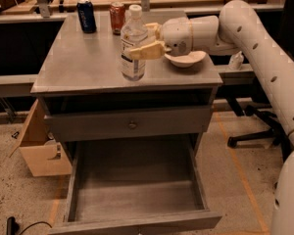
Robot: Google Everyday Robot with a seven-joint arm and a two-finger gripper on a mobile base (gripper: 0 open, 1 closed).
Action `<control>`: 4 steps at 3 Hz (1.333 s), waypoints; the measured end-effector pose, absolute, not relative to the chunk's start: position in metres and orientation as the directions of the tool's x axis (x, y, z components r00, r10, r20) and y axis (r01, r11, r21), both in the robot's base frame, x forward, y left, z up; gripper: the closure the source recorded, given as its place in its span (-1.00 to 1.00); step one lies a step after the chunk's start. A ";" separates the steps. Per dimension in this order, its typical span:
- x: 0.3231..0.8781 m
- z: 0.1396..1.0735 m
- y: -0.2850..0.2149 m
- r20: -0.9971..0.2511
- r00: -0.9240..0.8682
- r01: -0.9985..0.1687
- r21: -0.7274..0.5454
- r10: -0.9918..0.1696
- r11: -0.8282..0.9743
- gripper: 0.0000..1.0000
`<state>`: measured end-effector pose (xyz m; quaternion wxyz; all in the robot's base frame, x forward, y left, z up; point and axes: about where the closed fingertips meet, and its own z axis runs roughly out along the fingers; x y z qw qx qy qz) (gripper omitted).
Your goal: Place blue plastic bottle into middle drawer
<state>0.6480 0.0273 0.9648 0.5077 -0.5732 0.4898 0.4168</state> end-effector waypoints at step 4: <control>0.528 0.942 0.041 -0.988 0.140 -0.987 -0.145 -0.065 0.069 1.00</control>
Offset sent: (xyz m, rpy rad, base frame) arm -0.1499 0.0412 -0.0413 0.0280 0.1545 0.0378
